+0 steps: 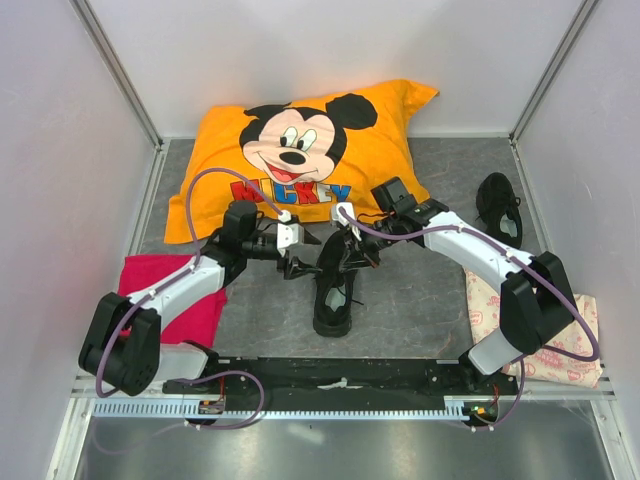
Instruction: Tie the shoes
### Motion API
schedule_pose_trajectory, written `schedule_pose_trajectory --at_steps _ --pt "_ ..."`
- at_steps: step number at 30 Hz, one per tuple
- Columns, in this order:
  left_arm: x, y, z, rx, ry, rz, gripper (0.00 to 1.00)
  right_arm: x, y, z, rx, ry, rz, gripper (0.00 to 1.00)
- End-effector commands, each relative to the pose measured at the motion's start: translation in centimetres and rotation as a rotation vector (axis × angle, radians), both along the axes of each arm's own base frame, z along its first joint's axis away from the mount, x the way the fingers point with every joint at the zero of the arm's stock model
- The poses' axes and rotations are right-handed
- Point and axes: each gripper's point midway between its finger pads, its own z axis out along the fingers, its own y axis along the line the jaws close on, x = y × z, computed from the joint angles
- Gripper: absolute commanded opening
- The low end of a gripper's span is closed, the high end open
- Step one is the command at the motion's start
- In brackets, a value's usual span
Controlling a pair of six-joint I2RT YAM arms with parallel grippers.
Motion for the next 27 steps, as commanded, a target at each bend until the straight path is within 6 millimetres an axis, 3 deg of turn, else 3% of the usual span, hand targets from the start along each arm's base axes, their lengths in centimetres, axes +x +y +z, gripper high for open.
schedule_pose_trajectory --at_steps 1,7,13,18,25,27 --pt "0.9 -0.6 1.6 -0.006 -0.12 -0.062 0.73 0.1 1.2 2.9 0.068 -0.089 0.047 0.0" --pt "0.9 -1.2 2.5 -0.033 -0.096 -0.094 0.7 0.2 1.4 2.6 0.062 -0.096 0.054 0.0" --pt "-0.3 -1.6 2.7 -0.064 -0.048 -0.165 0.59 0.4 1.5 2.5 0.054 -0.097 0.047 0.0" --pt "-0.6 -1.9 2.6 -0.07 -0.024 -0.193 0.4 0.6 1.5 2.4 0.047 -0.099 0.041 0.0" --pt "-0.6 -2.5 2.6 -0.07 -0.015 -0.204 0.42 0.6 1.4 2.5 0.046 -0.096 0.04 0.0" --pt "-0.4 -2.6 2.5 -0.069 -0.004 -0.196 0.36 0.7 1.4 2.5 0.042 -0.097 0.033 0.0"
